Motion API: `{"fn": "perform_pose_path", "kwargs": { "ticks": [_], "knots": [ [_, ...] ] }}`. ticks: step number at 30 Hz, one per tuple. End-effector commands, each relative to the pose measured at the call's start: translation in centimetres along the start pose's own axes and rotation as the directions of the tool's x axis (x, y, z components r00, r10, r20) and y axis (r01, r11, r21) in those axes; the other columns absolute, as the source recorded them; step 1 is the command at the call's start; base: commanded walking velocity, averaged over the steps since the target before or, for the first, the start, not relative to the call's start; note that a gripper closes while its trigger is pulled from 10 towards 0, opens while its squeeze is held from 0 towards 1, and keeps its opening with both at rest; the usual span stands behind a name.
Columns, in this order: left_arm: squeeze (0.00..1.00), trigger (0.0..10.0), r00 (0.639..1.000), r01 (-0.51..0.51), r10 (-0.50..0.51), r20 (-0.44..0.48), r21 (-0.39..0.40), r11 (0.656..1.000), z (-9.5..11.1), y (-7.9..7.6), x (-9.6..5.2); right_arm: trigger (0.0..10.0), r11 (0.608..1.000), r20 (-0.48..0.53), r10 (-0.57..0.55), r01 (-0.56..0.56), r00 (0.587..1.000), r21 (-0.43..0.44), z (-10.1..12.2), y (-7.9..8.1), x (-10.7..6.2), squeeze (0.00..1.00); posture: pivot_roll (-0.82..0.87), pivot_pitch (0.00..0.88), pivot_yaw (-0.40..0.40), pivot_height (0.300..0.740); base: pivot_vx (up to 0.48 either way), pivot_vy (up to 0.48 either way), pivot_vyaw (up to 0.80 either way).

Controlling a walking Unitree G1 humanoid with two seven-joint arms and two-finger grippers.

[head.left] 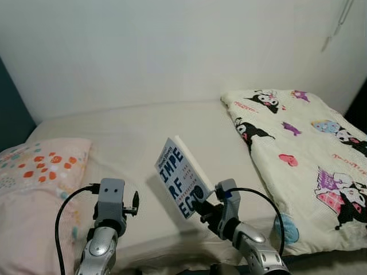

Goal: Clean up the room

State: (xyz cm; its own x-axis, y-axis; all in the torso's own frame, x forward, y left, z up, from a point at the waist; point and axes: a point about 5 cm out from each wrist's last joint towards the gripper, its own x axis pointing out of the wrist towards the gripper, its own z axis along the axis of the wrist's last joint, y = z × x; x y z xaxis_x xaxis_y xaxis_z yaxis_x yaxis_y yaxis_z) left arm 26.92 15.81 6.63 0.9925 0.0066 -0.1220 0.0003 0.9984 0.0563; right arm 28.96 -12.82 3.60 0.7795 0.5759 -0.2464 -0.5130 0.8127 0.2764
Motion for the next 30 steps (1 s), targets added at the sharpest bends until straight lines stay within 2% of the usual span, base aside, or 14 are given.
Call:
{"fn": "perform_pose_path", "kwargs": {
  "ticks": [1,7,11,12,15,17,18,20,21,22,25,28,29,30],
  "knots": [
    [0.00,10.0,1.000,0.006,-0.006,-0.009,0.027,1.000,0.0,0.3,-0.2,10.0,1.000,0.047,0.026,-0.027,0.999,0.011,1.0,0.4,0.3,0.00,0.04,0.014,-0.037,0.610,0.000,0.000,0.00],
    [0.00,10.0,1.000,0.005,-0.005,-0.014,0.039,0.999,-0.1,0.9,-0.4,10.0,0.997,0.048,0.062,-0.064,0.997,0.039,1.4,0.6,0.6,0.00,0.04,0.019,-0.038,0.591,0.000,0.000,0.00],
    [0.00,10.0,1.000,-0.025,0.025,-0.004,0.064,0.998,0.1,2.5,-0.7,10.0,0.972,-0.047,0.228,-0.225,0.973,0.063,1.7,1.5,1.3,0.00,0.05,0.035,-0.043,0.591,0.000,0.000,0.00],
    [0.00,10.0,1.000,-0.025,0.025,-0.004,0.064,0.998,0.1,2.5,-0.7,10.0,0.972,-0.047,0.228,-0.225,0.973,0.063,1.7,1.5,1.3,0.00,0.05,0.035,-0.043,0.591,0.000,0.000,0.00],
    [0.00,10.0,0.995,-0.100,0.098,0.030,0.050,0.994,0.7,5.5,-1.2,10.0,0.884,-0.159,0.465,-0.448,0.871,0.131,2.5,2.4,1.4,0.00,0.06,0.048,-0.060,0.591,0.000,0.000,0.00],
    [0.00,10.0,0.994,-0.104,0.104,0.037,0.010,0.994,1.0,6.6,-1.6,10.0,0.842,-0.216,0.539,-0.514,0.814,0.165,2.9,2.2,1.2,0.00,0.06,0.054,-0.069,0.591,0.000,0.000,0.00],
    [0.00,10.0,0.994,-0.104,0.104,0.037,0.010,0.994,1.0,6.6,-1.6,10.0,0.842,-0.216,0.539,-0.514,0.814,0.165,2.9,2.2,1.2,0.00,0.06,0.054,-0.069,0.591,0.000,0.000,0.00],
    [0.00,10.0,1.000,0.000,0.000,0.002,-0.054,0.999,0.7,6.7,-2.5,10.0,0.796,-0.282,0.605,-0.570,0.744,0.204,3.6,1.2,0.5,0.00,0.08,0.065,-0.092,0.591,0.000,0.000,0.00],
    [0.00,10.0,1.000,0.000,0.000,0.002,-0.054,0.999,0.7,6.7,-2.5,10.0,0.796,-0.282,0.605,-0.570,0.744,0.204,3.6,1.2,0.5,0.00,0.08,0.065,-0.092,0.591,0.000,0.000,0.00],
    [0.00,10.0,0.999,0.043,-0.044,-0.013,-0.055,0.998,0.5,6.9,-3.2,10.0,0.778,-0.334,0.626,-0.589,0.705,0.217,3.8,0.4,-0.1,0.00,0.09,0.075,-0.098,0.591,0.000,0.000,0.00],
    [0.00,10.0,0.999,0.042,-0.043,-0.016,-0.052,0.998,0.3,7.6,-3.8,10.0,0.775,-0.407,0.624,-0.594,0.667,0.216,3.7,-0.7,-0.8,0.00,0.10,0.080,-0.102,0.591,0.000,0.000,0.00],
    [0.00,10.0,0.999,0.032,-0.033,-0.020,-0.059,0.998,0.3,8.2,-4.0,10.0,0.778,-0.433,0.619,-0.585,0.655,0.227,3.9,-1.4,-1.3,0.00,0.10,0.085,-0.107,0.591,0.000,0.000,0.00],
    [0.00,10.0,0.998,0.049,-0.053,-0.030,-0.110,0.993,0.2,8.5,-4.3,10.0,0.780,-0.443,0.615,-0.583,0.652,0.225,4.4,-1.9,-1.7,0.00,0.10,0.086,-0.110,0.591,0.000,0.000,0.00],
    [0.00,10.0,0.998,0.049,-0.053,-0.030,-0.110,0.993,0.2,8.5,-4.3,10.0,0.780,-0.443,0.615,-0.583,0.652,0.225,4.4,-1.9,-1.7,0.00,0.10,0.086,-0.110,0.591,0.000,0.000,0.00]
  ]
}}
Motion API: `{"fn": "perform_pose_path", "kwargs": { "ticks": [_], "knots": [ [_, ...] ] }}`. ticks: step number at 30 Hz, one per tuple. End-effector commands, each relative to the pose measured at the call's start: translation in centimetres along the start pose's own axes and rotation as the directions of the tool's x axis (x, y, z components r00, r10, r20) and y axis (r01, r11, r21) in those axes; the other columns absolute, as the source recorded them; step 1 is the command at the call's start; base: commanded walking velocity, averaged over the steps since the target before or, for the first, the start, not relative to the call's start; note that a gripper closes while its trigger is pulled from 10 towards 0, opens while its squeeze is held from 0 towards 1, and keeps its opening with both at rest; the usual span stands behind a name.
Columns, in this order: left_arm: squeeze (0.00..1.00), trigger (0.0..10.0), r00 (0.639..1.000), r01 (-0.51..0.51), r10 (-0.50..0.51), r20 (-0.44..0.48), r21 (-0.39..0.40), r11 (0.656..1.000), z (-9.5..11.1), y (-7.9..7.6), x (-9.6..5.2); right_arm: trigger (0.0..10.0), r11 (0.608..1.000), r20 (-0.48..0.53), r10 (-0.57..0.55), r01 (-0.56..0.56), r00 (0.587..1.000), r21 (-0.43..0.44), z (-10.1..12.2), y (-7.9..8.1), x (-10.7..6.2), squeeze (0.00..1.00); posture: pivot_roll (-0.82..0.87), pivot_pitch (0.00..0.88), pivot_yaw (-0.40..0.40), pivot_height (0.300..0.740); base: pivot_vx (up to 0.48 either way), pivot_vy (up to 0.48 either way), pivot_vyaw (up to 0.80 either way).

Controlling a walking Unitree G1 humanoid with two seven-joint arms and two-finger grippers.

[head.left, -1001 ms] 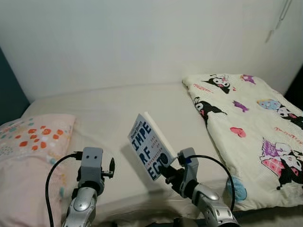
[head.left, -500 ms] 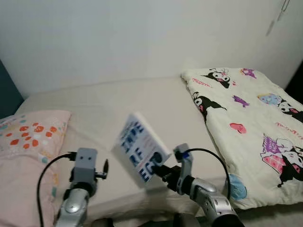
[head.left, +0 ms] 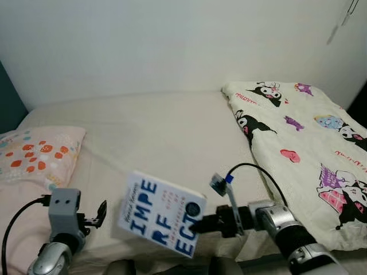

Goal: Clean up the room

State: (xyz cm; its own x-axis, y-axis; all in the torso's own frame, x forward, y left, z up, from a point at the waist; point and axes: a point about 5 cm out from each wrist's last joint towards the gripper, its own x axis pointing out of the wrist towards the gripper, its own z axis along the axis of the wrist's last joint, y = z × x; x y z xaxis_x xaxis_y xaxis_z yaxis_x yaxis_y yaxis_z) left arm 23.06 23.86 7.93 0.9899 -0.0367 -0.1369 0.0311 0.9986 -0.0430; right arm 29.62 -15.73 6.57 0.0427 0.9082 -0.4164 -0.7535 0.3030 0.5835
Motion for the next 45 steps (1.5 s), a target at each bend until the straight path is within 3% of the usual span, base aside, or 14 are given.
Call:
{"fn": "perform_pose_path", "kwargs": {
  "ticks": [1,2,5,8,12,19,22,24,28,34,37,41,43,45],
  "knots": [
    [0.00,10.0,0.999,0.025,-0.027,-0.025,-0.047,0.999,-0.2,0.5,-0.6,10.0,0.999,0.002,0.022,-0.022,1.000,-0.030,1.2,0.2,-0.7,0.00,0.10,0.086,-0.110,0.591,0.000,0.000,0.00],
    [0.00,10.0,0.999,0.038,-0.040,-0.029,-0.067,0.997,-0.3,0.5,-0.7,10.0,0.999,-0.001,0.026,-0.026,1.000,-0.028,1.3,0.2,-1.0,0.00,0.10,0.086,-0.110,0.591,0.000,0.000,0.00],
    [0.00,10.0,0.989,0.136,-0.147,-0.017,-0.278,0.951,-0.6,0.6,-1.1,10.0,0.996,0.014,0.081,-0.081,0.997,-0.031,1.7,0.7,-2.0,0.00,0.10,0.083,-0.110,0.591,0.000,0.000,0.00],
    [0.00,10.0,0.975,0.210,-0.224,0.000,-0.356,0.911,-0.4,0.4,-1.3,10.0,0.992,0.011,0.124,-0.123,0.992,-0.041,1.8,1.1,-2.4,0.00,0.10,0.083,-0.109,0.591,0.000,0.000,0.00],
    [0.00,10.0,0.883,0.420,-0.468,0.038,-0.511,0.751,0.2,-0.2,-1.4,10.0,0.967,0.094,0.252,-0.247,0.963,-0.056,2.9,2.9,-4.1,0.00,0.09,0.077,-0.098,0.591,0.000,0.000,0.00],
    [0.00,10.0,0.821,0.504,-0.565,0.085,-0.571,0.647,0.8,-1.1,-1.0,10.0,0.941,0.176,0.337,-0.336,0.925,-0.039,3.7,4.8,-5.8,0.00,0.07,0.070,-0.085,0.591,0.000,0.000,0.00],
    [0.00,10.0,0.772,0.576,-0.613,0.171,-0.597,0.559,2.4,-1.6,-0.8,10.0,0.937,0.178,0.347,-0.350,0.921,-0.017,3.1,5.5,-6.8,0.00,0.06,0.070,-0.071,0.591,0.000,0.000,0.00],
    [0.00,10.0,0.755,0.596,-0.626,0.195,-0.600,0.533,2.8,-1.6,-0.8,10.0,0.937,0.167,0.344,-0.348,0.924,-0.004,2.7,5.6,-7.0,0.00,0.06,0.070,-0.070,0.591,0.000,0.000,0.00],
    [0.00,10.0,0.754,0.616,-0.611,0.241,-0.583,0.530,3.7,-1.0,-0.6,10.0,0.946,0.119,0.314,-0.321,0.942,0.046,1.1,5.4,-7.3,0.00,0.06,0.068,-0.070,0.591,0.000,0.000,0.00],
    [0.00,10.0,0.816,0.549,-0.542,0.198,-0.558,0.622,3.5,0.8,0.0,10.0,0.970,0.133,0.216,-0.228,0.967,0.082,-0.1,3.7,-8.0,0.00,0.07,0.066,-0.071,0.591,0.000,0.000,0.00],
    [0.00,10.0,0.829,0.530,-0.527,0.187,-0.564,0.634,3.4,1.4,-0.1,10.0,0.973,0.160,0.195,-0.211,0.968,0.091,0.0,3.4,-8.3,0.00,0.07,0.064,-0.069,0.591,0.000,0.000,0.00],
    [0.00,10.0,0.769,0.583,-0.621,0.149,-0.564,0.586,3.2,0.3,-0.7,10.0,0.970,0.196,0.207,-0.227,0.959,0.087,0.5,3.6,-8.4,0.00,0.07,0.063,-0.065,0.591,0.000,0.000,0.00],
    [0.00,10.0,0.769,0.583,-0.621,0.149,-0.564,0.586,3.2,0.3,-0.7,10.0,0.970,0.196,0.207,-0.227,0.959,0.087,0.5,3.6,-8.4,0.00,0.07,0.063,-0.065,0.591,0.000,0.000,0.00],
    [0.00,10.0,0.733,0.608,-0.673,0.100,-0.540,0.582,2.7,-0.8,-0.8,10.0,0.961,0.198,0.244,-0.264,0.949,0.083,0.7,4.1,-8.1,0.00,0.08,0.059,-0.066,0.591,0.000,0.000,0.00]
  ]
}}
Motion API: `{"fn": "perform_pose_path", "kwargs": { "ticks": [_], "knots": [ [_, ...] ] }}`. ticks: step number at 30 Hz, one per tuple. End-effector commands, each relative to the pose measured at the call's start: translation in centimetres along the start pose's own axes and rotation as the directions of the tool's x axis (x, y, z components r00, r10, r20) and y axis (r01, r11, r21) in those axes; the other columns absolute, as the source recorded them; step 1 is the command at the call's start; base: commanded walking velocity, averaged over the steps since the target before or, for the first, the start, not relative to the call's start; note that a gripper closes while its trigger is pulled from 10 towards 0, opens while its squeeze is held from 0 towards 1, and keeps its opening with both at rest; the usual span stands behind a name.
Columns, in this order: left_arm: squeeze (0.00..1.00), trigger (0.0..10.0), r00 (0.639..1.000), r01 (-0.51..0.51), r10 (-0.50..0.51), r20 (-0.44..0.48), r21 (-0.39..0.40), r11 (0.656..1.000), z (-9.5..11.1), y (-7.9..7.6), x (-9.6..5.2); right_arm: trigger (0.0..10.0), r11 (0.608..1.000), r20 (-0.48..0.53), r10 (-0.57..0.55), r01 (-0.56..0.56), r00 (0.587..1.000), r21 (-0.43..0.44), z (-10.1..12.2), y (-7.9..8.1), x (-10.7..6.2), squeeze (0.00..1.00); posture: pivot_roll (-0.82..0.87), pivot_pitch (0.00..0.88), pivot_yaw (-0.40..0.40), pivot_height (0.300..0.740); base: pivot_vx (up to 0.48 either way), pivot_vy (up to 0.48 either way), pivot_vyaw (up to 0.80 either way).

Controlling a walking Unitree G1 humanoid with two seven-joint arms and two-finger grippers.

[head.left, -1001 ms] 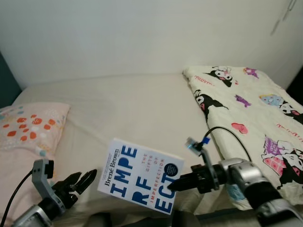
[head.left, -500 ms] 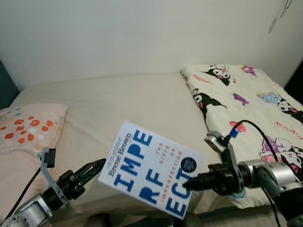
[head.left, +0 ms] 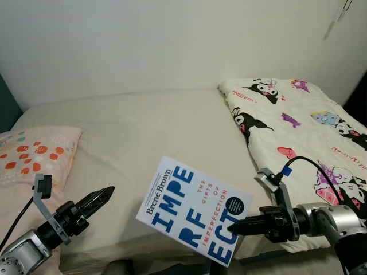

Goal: Clean up the room

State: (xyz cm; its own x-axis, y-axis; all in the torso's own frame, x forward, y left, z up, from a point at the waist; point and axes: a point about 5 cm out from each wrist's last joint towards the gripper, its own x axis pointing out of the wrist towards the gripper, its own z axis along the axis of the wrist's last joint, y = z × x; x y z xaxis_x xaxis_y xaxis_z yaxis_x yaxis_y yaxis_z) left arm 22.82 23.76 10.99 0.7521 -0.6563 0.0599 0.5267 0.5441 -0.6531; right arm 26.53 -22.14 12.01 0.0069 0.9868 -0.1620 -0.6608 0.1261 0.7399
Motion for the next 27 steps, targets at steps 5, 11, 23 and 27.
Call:
{"fn": "perform_pose_path", "kwargs": {
  "ticks": [5,11,23,27],
  "knots": [
    [0.00,10.0,0.995,0.064,-0.064,-0.073,-0.004,0.998,-1.1,-0.8,0.8,10.0,0.996,0.006,0.087,-0.087,0.996,-0.013,0.5,0.8,0.9,0.00,0.08,0.056,-0.067,0.591,0.000,0.000,0.00],
    [0.00,10.0,0.984,0.133,-0.133,-0.117,-0.011,0.991,-2.1,-1.8,1.7,10.0,0.996,-0.009,0.093,-0.093,0.996,0.008,-0.1,0.6,1.3,0.00,0.07,0.055,-0.067,0.591,0.000,0.000,0.00],
    [0.00,10.0,0.954,0.222,-0.209,-0.216,0.038,0.974,-2.3,-2.9,2.6,10.0,0.996,-0.104,0.090,-0.088,0.991,0.025,-1.1,0.7,1.7,0.00,0.07,0.053,-0.072,0.591,0.000,0.000,0.00],
    [0.00,10.0,0.934,0.239,-0.202,-0.293,0.097,0.966,-2.2,-2.9,2.8,10.0,0.998,-0.165,0.061,-0.062,0.984,0.001,-1.5,0.4,1.6,0.00,0.07,0.053,-0.070,0.591,0.000,0.000,0.00]
  ]
}}
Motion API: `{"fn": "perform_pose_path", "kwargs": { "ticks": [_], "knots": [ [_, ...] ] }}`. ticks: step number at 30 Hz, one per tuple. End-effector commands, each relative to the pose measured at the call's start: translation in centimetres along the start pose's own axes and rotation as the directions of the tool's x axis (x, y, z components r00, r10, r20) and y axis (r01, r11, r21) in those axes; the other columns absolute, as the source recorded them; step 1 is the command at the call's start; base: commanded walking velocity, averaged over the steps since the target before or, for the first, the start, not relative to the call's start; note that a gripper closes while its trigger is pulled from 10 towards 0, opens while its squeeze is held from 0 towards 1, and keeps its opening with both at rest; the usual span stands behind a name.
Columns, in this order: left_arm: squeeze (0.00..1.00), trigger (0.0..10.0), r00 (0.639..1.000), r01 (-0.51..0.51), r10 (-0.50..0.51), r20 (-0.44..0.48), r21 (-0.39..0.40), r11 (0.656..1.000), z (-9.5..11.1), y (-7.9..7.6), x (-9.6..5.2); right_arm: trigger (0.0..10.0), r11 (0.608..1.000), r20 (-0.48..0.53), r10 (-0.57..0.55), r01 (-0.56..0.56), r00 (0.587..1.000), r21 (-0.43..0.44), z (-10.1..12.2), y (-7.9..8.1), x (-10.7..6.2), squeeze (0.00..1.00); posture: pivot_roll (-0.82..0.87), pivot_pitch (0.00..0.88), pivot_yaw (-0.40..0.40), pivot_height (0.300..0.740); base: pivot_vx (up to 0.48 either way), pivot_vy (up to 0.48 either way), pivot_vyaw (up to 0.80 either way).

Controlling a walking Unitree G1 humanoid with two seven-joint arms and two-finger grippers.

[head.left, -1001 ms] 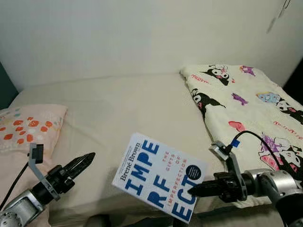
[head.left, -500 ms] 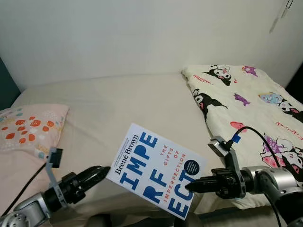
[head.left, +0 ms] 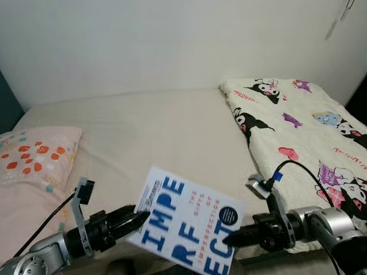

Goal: Clean up the room

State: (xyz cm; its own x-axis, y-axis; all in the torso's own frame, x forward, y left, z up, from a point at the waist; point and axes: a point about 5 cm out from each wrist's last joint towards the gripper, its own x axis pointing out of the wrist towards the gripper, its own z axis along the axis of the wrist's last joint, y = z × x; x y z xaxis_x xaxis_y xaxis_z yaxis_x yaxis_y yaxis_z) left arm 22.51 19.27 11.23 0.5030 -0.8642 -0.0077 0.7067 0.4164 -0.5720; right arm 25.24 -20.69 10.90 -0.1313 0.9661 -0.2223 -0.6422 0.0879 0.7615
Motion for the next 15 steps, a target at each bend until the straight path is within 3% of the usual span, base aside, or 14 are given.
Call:
{"fn": "perform_pose_path", "kwargs": {
  "ticks": [1,15],
  "knots": [
    [0.00,10.0,0.999,0.007,-0.005,-0.053,0.049,0.999,0.15,-0.01,0.08,10.0,0.999,-0.026,0.013,-0.014,1.000,-0.035,0.13,0.13,0.09,0.00,0.08,0.054,-0.069,0.591,0.000,0.000,0.00],
    [0.00,10.0,0.988,0.013,-0.001,-0.156,0.077,0.997,-0.18,0.52,-0.30,10.0,0.997,-0.045,0.013,-0.016,0.999,-0.073,0.69,0.06,0.25,0.00,0.08,0.053,-0.068,0.591,0.000,0.000,0.00]
  ]
}}
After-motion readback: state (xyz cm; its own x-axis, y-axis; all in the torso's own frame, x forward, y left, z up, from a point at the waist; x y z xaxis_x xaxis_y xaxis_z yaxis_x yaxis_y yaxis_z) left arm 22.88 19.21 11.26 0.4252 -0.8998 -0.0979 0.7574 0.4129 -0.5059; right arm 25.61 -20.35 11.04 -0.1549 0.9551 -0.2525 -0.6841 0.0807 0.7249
